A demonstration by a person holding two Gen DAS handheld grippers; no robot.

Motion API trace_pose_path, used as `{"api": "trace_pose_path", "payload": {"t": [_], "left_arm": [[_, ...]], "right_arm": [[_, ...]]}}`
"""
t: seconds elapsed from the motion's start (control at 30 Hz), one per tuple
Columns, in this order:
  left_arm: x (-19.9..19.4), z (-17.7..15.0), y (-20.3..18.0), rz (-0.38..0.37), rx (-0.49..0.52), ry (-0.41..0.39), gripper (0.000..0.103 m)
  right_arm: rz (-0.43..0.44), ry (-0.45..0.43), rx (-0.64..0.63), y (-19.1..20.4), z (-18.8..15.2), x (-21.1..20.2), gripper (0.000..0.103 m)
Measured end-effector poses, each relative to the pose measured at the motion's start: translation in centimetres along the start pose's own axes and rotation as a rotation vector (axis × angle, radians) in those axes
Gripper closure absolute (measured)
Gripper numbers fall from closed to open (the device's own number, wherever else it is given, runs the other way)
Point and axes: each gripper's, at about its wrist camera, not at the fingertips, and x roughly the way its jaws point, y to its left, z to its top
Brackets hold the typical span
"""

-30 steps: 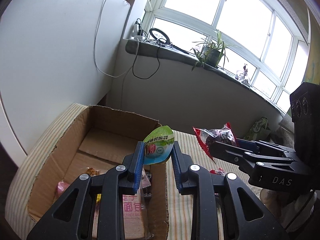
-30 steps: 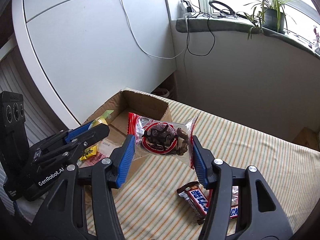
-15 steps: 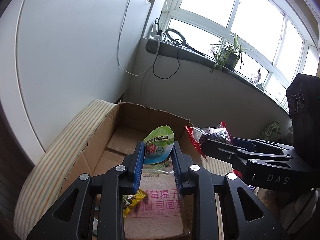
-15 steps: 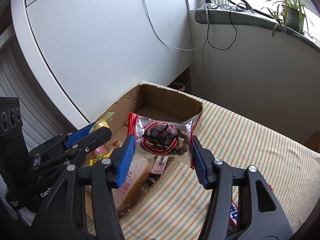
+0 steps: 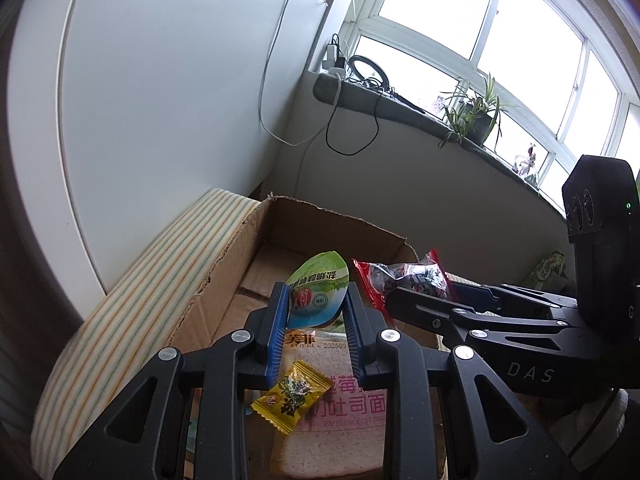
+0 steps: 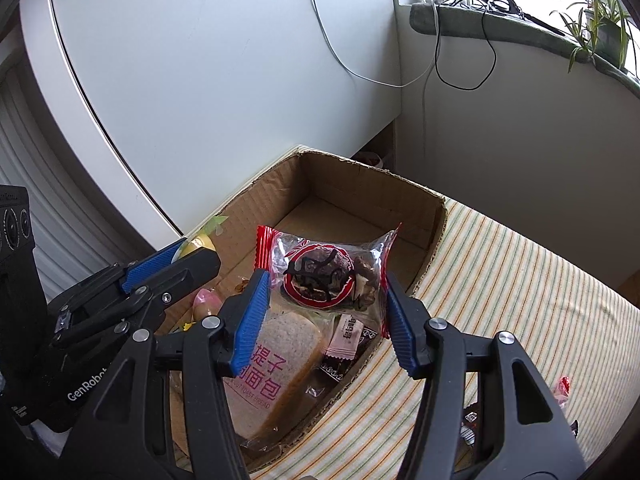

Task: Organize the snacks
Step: 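Carry the jelly cup and chocolate bag over the cardboard box, then open both tools to drop the jelly cup and chocolate bag into the box, then move both tools back over the Snickers bars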

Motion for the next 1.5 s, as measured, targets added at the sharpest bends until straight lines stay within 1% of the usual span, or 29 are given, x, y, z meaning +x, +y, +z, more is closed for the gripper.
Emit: {"api": "trace_pose_path", "payload": {"t": [0.17,0.33,0.4,0.43,0.47,0.5,0.8,1.03,1.23,1.4,1.5], "left_arm": [[-0.1,0.2,-0.2,0.0,-0.004,-0.005,0.077],[0.1,0.3,-0.1,0.005,-0.006,-0.001,0.075],[0.0,0.3,0.0,0.013,-0.01,-0.006,0.068],[0.0,0.3,0.1,0.014,-0.014,-0.007,0.067],[-0.1,0.4,0.2,0.011,-0.02,-0.009,0.065],[-0.1,0.4,0.1,0.009,-0.022,-0.01,0.065],[-0.2,0.6,-0.8,-0.002,-0.012,-0.015,0.065],[-0.1,0.8,-1.9,-0.021,-0.007,-0.017,0.065],[0.1,1.0,-3.8,-0.047,0.013,-0.02,0.065],[0.4,0.6,-5.8,-0.075,0.041,-0.009,0.065],[0.6,0.5,-6.9,-0.095,0.051,0.0,0.065]], "right_arm": [[-0.012,-0.006,-0.008,0.1,-0.1,-0.4,0.043],[-0.038,-0.017,-0.017,0.0,-0.2,-1.0,0.035],[-0.045,-0.021,-0.016,-0.2,-0.2,-1.4,0.032],[-0.048,-0.024,-0.014,-0.3,-0.2,-1.5,0.03],[-0.05,-0.028,-0.01,-0.4,-0.2,-1.6,0.026],[-0.049,-0.031,-0.008,-0.5,-0.3,-1.7,0.025],[-0.058,-0.043,0.005,-1.2,-0.6,-2.8,0.024],[-0.079,-0.06,0.022,-2.8,-1.4,-4.9,0.024],[-0.13,-0.077,0.051,-5.8,-3.0,-7.6,0.024],[-0.171,-0.088,0.106,-9.2,-4.8,-9.9,0.024],[-0.192,-0.079,0.141,-11.2,-5.9,-10.7,0.024]]}}
